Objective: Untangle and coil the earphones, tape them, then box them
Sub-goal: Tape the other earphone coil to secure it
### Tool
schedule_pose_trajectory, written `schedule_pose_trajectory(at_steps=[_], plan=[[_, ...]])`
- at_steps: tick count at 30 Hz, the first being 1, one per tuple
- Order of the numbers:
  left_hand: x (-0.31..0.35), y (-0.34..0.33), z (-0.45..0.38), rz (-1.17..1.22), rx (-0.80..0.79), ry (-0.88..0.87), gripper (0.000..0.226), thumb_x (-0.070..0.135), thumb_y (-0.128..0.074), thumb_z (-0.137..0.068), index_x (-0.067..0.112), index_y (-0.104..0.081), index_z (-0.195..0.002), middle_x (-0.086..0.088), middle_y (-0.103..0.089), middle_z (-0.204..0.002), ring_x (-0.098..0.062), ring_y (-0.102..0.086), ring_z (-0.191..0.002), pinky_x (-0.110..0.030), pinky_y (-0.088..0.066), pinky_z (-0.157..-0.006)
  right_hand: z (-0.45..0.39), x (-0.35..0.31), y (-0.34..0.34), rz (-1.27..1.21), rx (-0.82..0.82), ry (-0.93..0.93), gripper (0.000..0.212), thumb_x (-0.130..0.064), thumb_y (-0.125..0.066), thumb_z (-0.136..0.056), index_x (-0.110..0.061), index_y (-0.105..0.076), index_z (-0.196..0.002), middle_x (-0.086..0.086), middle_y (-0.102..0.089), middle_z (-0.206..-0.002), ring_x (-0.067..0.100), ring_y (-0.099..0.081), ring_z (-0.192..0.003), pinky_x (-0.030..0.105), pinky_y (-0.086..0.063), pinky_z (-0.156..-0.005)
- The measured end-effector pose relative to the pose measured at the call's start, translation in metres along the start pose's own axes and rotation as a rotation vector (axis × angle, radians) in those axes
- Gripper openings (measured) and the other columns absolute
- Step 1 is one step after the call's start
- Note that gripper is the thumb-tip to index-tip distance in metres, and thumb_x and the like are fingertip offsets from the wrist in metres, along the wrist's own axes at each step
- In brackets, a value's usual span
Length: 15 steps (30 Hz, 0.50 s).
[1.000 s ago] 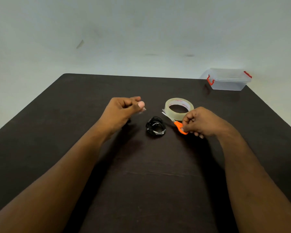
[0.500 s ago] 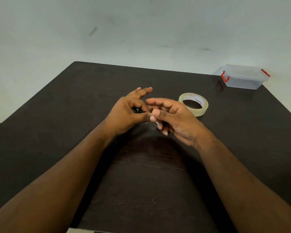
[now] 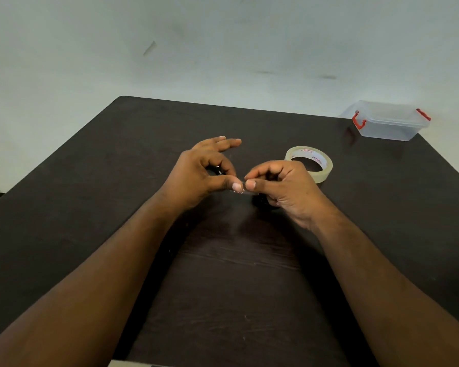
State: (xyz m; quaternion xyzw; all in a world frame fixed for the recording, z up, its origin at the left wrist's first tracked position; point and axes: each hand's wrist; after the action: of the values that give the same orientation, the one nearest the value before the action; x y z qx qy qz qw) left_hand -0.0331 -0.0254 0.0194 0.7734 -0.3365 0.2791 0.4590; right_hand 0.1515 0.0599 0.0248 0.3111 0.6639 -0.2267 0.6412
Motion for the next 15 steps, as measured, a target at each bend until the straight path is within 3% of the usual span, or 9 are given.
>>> schedule_pose_trajectory(at_steps=[2, 4, 6, 8, 10, 15], plan=[[0.002, 0.004, 0.0, 0.147, 0.037, 0.039, 0.019, 0.035, -0.085, -0.063, 0.024, -0.072, -0.072, 0.0, -0.065, -0.125, -0.002, -0.051, -0.126, -0.013, -0.042, -0.096, 0.0, 0.0, -0.002, 0.081, 0.022, 0.064, 0.006, -0.002, -0.075, -0.078, -0.006, -0.07, -0.079, -0.01, -0.053, -0.054, 0.001, -0.038, -0.045, 0.013, -0.029, -0.044], [0.0, 0.013, -0.001, 0.26, 0.218, 0.082, 0.011, 0.023, -0.082, -0.072, 0.02, -0.071, -0.073, -0.006, -0.07, -0.114, -0.002, -0.062, -0.113, -0.016, -0.048, -0.088, -0.001, 0.001, -0.002, 0.125, 0.058, 0.09, 0.01, -0.001, -0.074, -0.079, -0.007, -0.071, -0.086, -0.008, -0.056, -0.06, -0.001, -0.044, -0.049, 0.009, -0.034, -0.047], [-0.009, 0.028, -0.001, 0.226, 0.417, 0.143, 0.01, 0.018, -0.077, -0.081, 0.02, -0.07, -0.075, -0.004, -0.071, -0.112, -0.003, -0.066, -0.104, -0.02, -0.052, -0.085, -0.003, 0.002, 0.001, 0.17, 0.085, 0.088, 0.018, -0.003, -0.075, -0.079, -0.01, -0.072, -0.095, -0.003, -0.059, -0.067, 0.002, -0.048, -0.056, 0.012, -0.039, -0.053], [-0.019, 0.042, 0.001, 0.105, 0.475, 0.192, 0.008, 0.02, -0.077, -0.082, 0.021, -0.07, -0.077, 0.001, -0.071, -0.113, -0.002, -0.065, -0.104, -0.019, -0.052, -0.082, -0.005, 0.004, 0.003, 0.272, 0.108, 0.099, 0.016, -0.008, -0.077, -0.079, -0.016, -0.074, -0.092, -0.001, -0.063, -0.07, 0.006, -0.053, -0.062, 0.02, -0.045, -0.062], [-0.029, 0.051, 0.004, -0.02, 0.391, 0.225, 0.006, 0.018, -0.077, -0.081, 0.022, -0.072, -0.082, 0.002, -0.068, -0.119, 0.0, -0.062, -0.108, -0.017, -0.045, -0.081, -0.007, 0.006, 0.002, 0.391, 0.136, 0.13, 0.01, -0.014, -0.079, -0.078, -0.022, -0.075, -0.081, -0.001, -0.068, -0.077, 0.01, -0.059, -0.068, 0.027, -0.049, -0.067], [-0.036, 0.053, 0.007, -0.283, -0.065, 0.279, 0.024, 0.017, -0.081, -0.077, 0.032, -0.075, -0.094, 0.002, -0.052, -0.142, -0.01, -0.046, -0.13, -0.029, -0.03, -0.109, -0.013, 0.008, -0.005, 0.398, 0.218, 0.156, 0.011, -0.018, -0.077, -0.079, -0.026, -0.072, -0.076, -0.005, -0.07, -0.077, 0.006, -0.06, -0.069, 0.022, -0.049, -0.065]])
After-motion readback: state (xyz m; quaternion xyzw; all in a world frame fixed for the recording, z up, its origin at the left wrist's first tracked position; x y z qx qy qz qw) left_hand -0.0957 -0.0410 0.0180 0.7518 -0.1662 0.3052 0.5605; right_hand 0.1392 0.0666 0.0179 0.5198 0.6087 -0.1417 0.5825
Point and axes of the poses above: each hand's wrist, its own z-axis away from the middle knuckle, its own y-axis out of the back of the hand, x = y × z
